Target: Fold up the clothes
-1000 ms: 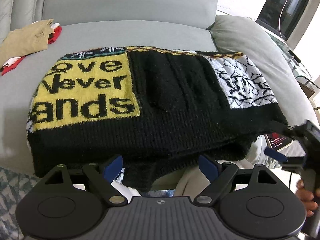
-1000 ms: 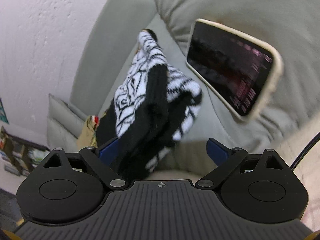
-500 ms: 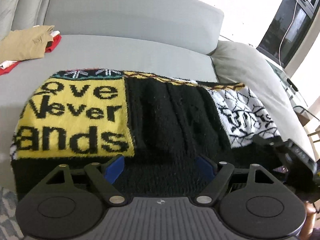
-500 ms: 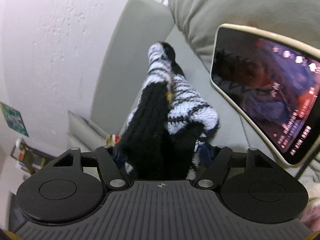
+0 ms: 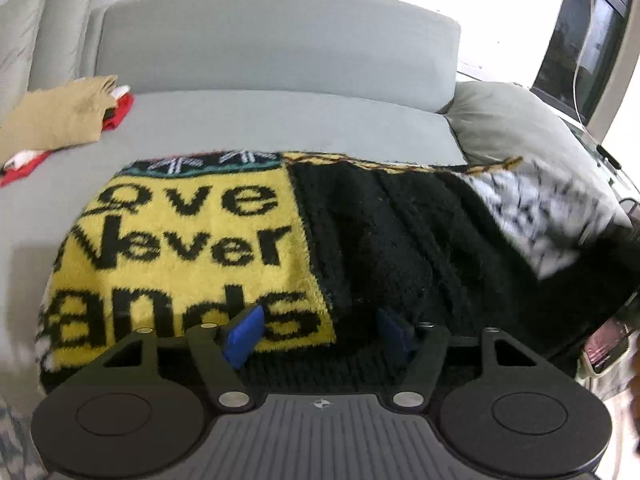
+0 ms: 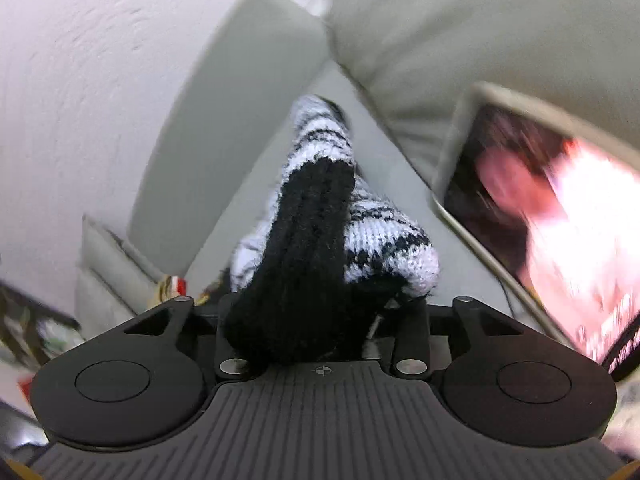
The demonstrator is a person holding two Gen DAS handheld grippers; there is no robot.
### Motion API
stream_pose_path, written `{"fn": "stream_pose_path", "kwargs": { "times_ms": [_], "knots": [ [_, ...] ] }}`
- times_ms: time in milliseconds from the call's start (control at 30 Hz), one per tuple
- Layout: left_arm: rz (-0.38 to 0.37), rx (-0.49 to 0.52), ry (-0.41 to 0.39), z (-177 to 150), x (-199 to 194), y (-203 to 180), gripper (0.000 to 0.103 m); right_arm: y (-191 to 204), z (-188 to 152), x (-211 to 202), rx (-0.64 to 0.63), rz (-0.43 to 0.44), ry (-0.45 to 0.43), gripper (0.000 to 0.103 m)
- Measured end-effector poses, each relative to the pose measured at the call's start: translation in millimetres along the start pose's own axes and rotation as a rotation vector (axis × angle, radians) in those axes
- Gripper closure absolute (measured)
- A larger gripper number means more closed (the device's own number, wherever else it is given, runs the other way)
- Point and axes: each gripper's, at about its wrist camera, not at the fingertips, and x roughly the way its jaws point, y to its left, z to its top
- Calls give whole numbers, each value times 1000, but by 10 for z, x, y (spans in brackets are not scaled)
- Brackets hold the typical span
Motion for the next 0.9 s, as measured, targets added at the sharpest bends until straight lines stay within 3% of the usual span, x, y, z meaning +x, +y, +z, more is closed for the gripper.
{"fn": "stream_pose_path", "kwargs": {
  "times_ms": [100, 233, 300, 400, 467, 500, 600, 733, 800, 900],
  "knots": [
    [-70, 13, -19, 174, 102, -18, 55, 366, 172, -124, -98, 1, -57, 66],
    [-144, -50, 20, 430, 167, -138, 60, 647, 390, -287, -229, -75, -128, 67],
    [-189, -83, -42, 478, 17, -225, 60, 656, 438, -297, -248, -124, -83, 66],
    [-260, -48, -130, 579, -63, -404, 64, 620, 392, -255, -281, -184, -33, 66],
    [-264, -8, -80, 620, 123, -489, 80, 642, 367, -251, -300, -204, -29, 66],
    [-243, 9, -23, 580, 253, -499, 101, 672, 364, -261, -308, -207, -35, 66],
    [-178, 66, 133, 472, 600, -541, 101, 884, 309, -246, -391, -205, -36, 66],
    [-137, 186, 154, 506, 512, -655, 102, 1252, 123, -238, -607, -235, -55, 66],
    [-189, 32, 126, 531, 367, -376, 101, 1460, 53, -197, -683, -246, -58, 66],
    [-262, -200, 76, 551, 116, 68, 93, 1738, -74, -178, -796, -264, -77, 66]
  ]
}}
